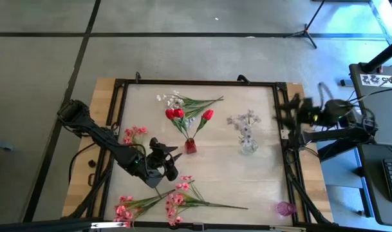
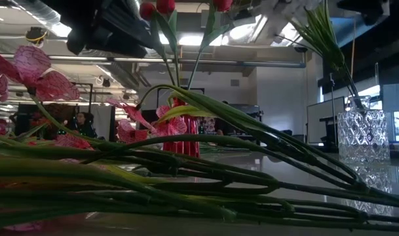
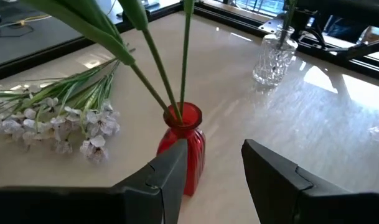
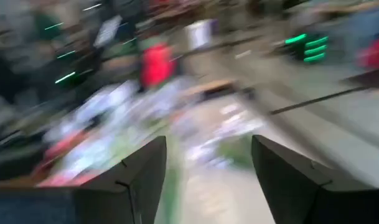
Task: Sort flowers into vase by color
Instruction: Put the bottom white flowers into the transparent vase
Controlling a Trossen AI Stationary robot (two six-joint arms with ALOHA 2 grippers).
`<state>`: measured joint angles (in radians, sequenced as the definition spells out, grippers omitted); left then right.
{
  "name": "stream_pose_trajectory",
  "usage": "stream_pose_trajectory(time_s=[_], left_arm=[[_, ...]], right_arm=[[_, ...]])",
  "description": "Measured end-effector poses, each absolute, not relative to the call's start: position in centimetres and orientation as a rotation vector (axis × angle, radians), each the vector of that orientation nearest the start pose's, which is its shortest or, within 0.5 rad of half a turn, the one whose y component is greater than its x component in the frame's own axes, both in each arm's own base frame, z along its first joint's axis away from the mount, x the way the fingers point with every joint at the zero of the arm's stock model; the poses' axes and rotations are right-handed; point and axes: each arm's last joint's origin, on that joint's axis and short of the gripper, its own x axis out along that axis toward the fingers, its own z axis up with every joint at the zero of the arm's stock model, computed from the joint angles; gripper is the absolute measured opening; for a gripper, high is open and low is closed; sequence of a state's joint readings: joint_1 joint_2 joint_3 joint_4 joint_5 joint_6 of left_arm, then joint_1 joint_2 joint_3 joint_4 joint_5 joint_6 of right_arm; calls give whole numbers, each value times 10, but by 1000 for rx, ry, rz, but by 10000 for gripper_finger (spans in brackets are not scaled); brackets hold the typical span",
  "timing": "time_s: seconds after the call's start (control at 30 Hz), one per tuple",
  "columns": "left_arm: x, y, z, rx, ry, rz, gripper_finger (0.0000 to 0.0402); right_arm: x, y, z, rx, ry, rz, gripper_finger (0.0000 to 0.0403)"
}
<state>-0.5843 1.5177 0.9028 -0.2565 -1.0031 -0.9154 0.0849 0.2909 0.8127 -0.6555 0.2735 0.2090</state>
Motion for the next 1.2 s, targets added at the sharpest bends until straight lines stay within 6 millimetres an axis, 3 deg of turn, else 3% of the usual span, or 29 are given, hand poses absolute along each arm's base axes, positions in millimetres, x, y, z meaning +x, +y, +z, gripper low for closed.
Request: stream_pose_trajectory(time_s=[0.17,0.4,0.57,0.87,1.2], left_arm=[[257,-145,211,-245,370,607,151],[257,-145,211,-246,367,607,151],[257,-148,212,-252,362,597,151],[259,-149,215,-279,318,603,151],[259,-151,216,-300,302,591,151]], right_arm=[[53,-9,363,144,86,-424,234],[114,-9,379,115,112,-560,234],[149,-23,393,153,103,-577,234],[204,-83,390,222,147,-468,234],[217,-164,364,272,171,-493,234]])
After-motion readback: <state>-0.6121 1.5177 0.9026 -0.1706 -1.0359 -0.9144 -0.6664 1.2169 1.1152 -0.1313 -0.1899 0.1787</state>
